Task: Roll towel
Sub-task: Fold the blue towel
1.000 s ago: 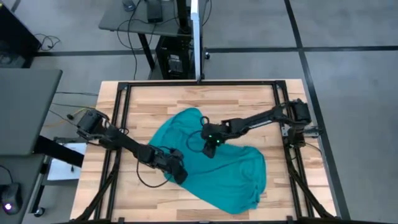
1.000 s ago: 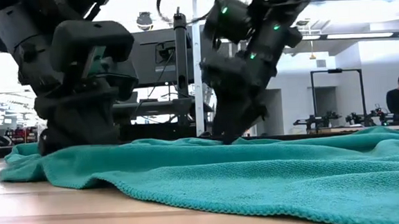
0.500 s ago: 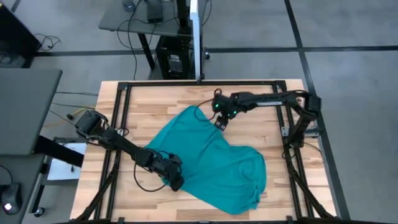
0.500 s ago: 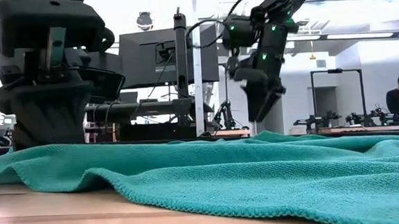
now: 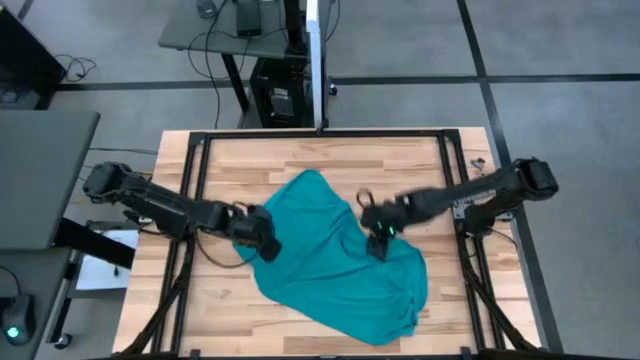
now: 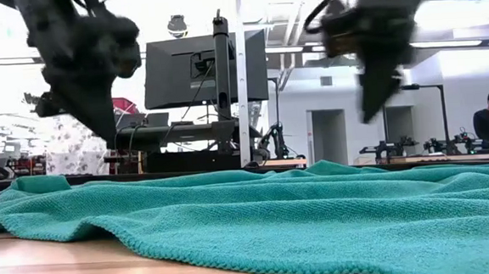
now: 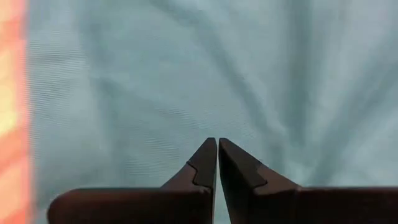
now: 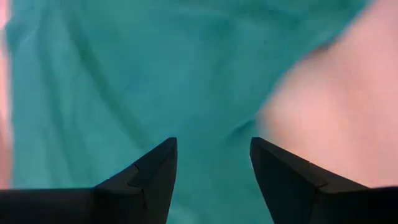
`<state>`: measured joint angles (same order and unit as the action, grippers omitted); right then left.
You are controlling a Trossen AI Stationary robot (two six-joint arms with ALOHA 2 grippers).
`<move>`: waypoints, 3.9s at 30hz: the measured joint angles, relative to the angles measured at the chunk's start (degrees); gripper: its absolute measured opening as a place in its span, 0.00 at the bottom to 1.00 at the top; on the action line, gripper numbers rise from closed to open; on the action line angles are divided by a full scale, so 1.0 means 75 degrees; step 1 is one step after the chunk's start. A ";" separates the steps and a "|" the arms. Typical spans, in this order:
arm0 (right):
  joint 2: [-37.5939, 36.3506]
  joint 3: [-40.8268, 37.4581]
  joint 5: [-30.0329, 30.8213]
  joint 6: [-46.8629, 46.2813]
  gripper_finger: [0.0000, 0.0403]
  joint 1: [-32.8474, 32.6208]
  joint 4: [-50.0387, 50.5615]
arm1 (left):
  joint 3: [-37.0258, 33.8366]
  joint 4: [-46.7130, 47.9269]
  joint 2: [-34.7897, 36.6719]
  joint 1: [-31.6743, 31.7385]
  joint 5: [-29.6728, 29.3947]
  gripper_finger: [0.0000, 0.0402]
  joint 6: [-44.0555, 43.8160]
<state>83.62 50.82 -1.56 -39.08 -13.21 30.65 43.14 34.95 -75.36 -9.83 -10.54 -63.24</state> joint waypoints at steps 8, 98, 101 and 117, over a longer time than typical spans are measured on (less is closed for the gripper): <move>0.0324 -0.0561 0.0947 -0.2689 0.49 -0.1899 -0.1524 | -0.0618 -0.1385 -0.0530 0.1331 0.1690 0.00 0.1481; 0.2484 0.2929 0.1113 0.1986 0.31 0.2961 -0.0182 | 0.1714 0.0757 -0.0676 0.3569 0.1757 0.00 0.5572; 0.2584 0.2913 0.0880 0.2437 0.31 0.4117 -0.0770 | 0.0804 -0.0147 -0.0566 0.2608 0.1543 0.00 0.4288; 0.4730 0.5302 -0.1456 0.3615 0.31 0.6365 -0.0219 | -0.0411 -0.4784 -0.2366 0.0688 0.0353 0.00 0.0044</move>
<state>119.10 90.59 -12.49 -11.97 34.53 29.01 40.05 -0.93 -93.11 -4.67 -7.89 -62.91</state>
